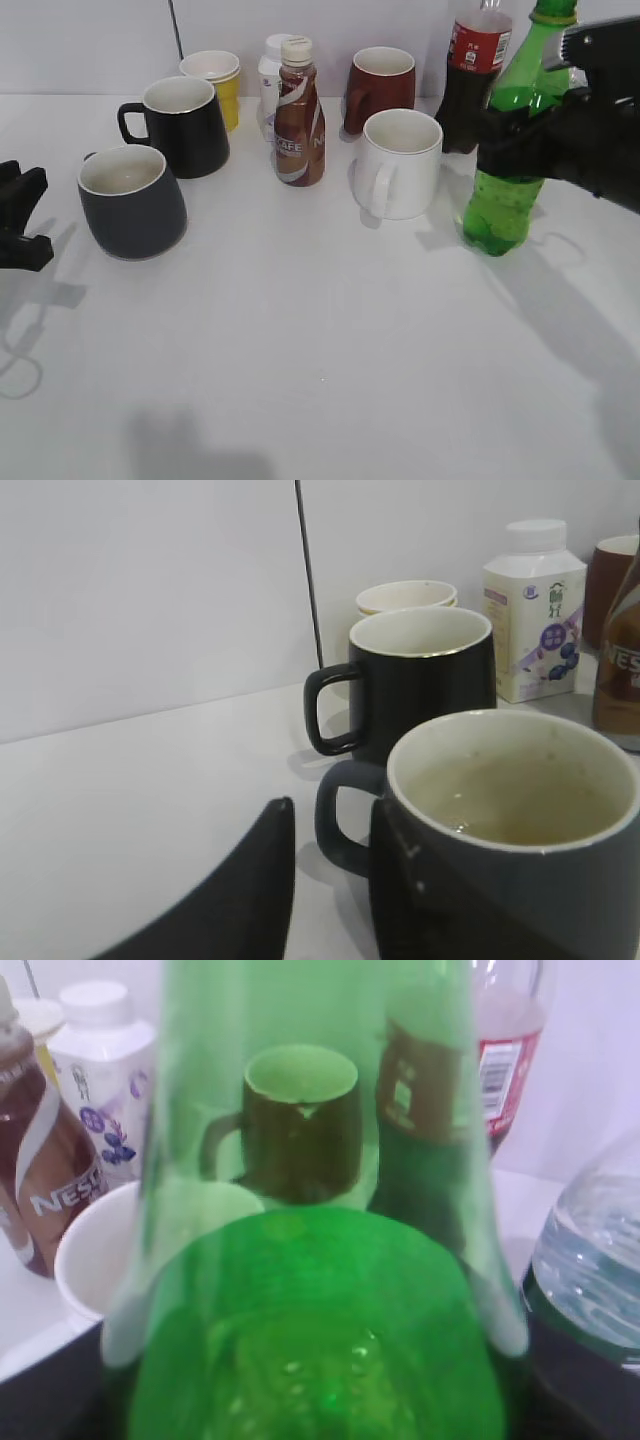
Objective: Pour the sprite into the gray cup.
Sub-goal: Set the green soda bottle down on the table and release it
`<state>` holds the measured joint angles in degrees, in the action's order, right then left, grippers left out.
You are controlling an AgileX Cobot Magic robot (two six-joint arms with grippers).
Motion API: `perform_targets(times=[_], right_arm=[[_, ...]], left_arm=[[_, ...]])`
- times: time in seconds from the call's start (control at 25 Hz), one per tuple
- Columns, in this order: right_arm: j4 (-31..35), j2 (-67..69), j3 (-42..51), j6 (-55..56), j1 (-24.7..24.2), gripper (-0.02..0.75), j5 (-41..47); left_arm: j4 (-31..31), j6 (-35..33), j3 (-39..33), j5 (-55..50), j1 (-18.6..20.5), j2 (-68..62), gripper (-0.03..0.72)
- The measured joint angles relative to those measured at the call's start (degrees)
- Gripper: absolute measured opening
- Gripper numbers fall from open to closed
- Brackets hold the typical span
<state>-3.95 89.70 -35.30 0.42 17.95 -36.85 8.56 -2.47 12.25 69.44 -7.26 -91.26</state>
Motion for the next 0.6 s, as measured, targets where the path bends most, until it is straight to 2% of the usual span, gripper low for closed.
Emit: perform_targets(times=[0.16, 0.44, 0.6], right_arm=[[0.00, 0.00, 2.08, 0.00, 0.00, 0.486, -1.71], [0.15, -0.11, 2.81, -0.08, 0.00, 0.630, -8.65], [0.33, -1.56, 2.81, -0.42, 0.00, 0.652, -10.01]], left_arm=[[0.00, 0.00, 0.00, 0.00, 0.00, 0.00, 0.212], [0.10, 0.00, 0.00, 0.00, 0.00, 0.06, 0.212], [0.41, 0.00, 0.00, -0.07, 0.00, 1.20, 0.212]])
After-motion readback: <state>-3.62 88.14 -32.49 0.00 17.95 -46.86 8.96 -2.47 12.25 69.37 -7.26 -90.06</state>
